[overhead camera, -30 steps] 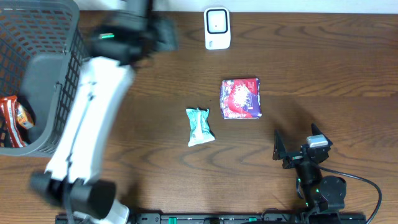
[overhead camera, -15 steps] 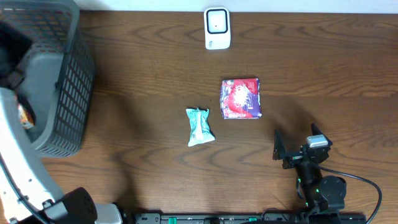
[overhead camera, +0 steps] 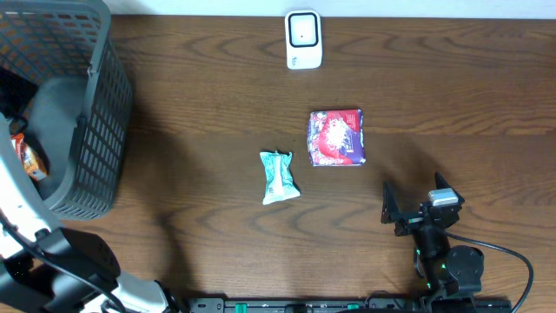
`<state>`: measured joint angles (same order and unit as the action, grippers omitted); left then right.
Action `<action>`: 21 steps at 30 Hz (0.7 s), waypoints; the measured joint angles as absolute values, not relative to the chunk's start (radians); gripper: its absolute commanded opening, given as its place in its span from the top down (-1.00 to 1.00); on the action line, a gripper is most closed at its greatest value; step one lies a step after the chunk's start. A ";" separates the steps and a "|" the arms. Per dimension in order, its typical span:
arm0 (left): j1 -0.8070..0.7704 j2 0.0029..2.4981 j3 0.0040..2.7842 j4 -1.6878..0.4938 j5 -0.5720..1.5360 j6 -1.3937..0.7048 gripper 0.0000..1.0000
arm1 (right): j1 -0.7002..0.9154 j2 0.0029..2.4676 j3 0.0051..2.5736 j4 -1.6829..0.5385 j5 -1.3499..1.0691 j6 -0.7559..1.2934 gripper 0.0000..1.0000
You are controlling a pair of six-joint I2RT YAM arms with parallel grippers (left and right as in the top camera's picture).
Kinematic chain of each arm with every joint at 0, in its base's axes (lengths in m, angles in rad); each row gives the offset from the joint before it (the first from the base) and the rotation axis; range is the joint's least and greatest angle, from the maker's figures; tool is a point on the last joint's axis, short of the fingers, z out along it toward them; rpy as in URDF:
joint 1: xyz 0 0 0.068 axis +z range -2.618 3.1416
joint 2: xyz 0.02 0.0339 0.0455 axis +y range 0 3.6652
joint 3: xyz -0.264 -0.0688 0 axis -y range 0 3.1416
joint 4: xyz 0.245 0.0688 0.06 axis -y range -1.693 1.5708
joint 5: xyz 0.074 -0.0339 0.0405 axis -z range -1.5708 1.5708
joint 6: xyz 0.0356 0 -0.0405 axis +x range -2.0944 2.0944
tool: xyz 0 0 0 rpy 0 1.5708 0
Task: Scan the item barcode
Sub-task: 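Reach the left gripper into the basket and grasp the orange items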
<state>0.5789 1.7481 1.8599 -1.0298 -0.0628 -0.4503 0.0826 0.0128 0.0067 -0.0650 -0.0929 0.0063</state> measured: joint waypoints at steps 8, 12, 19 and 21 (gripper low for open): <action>0.579 1.828 1.860 -1.039 -0.197 -0.437 -0.40 | 0.083 0.013 0.007 -0.065 -0.093 0.006 -0.99; 0.579 1.904 1.860 -1.061 -0.301 -0.436 -0.41 | 0.083 0.013 0.007 -0.065 -0.093 0.006 -0.98; 0.579 2.049 1.860 -1.074 -0.384 -0.436 -0.42 | 0.083 0.013 0.007 -0.065 -0.093 0.006 -0.99; 0.579 2.094 1.859 -1.074 -0.398 -0.435 -0.42 | 0.083 0.013 0.007 -0.065 -0.093 0.006 -0.98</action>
